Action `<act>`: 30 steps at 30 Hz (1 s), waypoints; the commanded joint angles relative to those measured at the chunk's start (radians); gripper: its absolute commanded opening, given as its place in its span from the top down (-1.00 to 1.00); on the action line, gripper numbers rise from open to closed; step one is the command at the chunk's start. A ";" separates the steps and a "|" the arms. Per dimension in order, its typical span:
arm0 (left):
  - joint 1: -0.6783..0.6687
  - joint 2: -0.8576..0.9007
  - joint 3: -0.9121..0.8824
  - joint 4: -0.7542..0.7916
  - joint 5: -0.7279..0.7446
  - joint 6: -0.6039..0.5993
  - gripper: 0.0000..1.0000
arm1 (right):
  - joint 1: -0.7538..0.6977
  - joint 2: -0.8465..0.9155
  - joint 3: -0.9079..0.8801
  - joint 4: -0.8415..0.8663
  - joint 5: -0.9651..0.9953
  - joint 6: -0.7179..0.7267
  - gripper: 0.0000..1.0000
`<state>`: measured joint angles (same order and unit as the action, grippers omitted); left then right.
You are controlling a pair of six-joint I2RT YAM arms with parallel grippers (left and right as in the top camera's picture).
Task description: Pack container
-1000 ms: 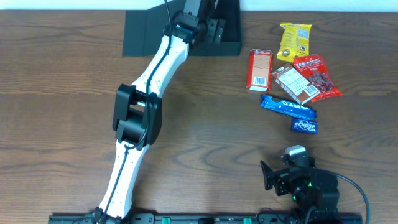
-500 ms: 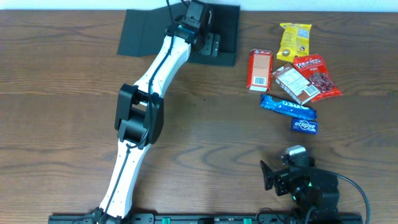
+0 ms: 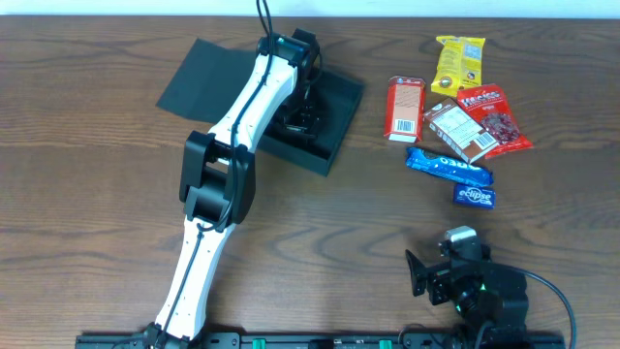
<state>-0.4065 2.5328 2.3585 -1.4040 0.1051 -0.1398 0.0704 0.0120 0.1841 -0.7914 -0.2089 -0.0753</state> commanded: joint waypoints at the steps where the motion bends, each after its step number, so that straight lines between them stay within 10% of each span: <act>1: 0.000 0.018 0.076 -0.030 0.054 -0.063 -0.91 | -0.003 -0.006 -0.008 -0.002 -0.001 0.015 -0.98; 13: 0.034 0.018 0.182 0.081 0.452 -0.172 -0.97 | -0.003 -0.006 -0.008 -0.002 -0.001 0.015 -0.99; 19: 0.045 0.016 0.322 0.020 0.335 -0.338 -0.48 | -0.003 -0.006 -0.008 -0.002 -0.001 0.015 -0.99; 26: -0.019 -0.016 0.538 -0.255 -0.090 -0.642 -0.48 | -0.003 -0.006 -0.008 -0.002 -0.001 0.015 -0.98; 30: -0.048 -0.016 0.505 -0.286 -0.072 -0.733 -0.23 | -0.003 -0.006 -0.008 -0.002 -0.001 0.015 -0.98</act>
<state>-0.4400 2.5244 2.8788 -1.6115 0.1127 -0.7357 0.0704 0.0120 0.1841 -0.7918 -0.2089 -0.0753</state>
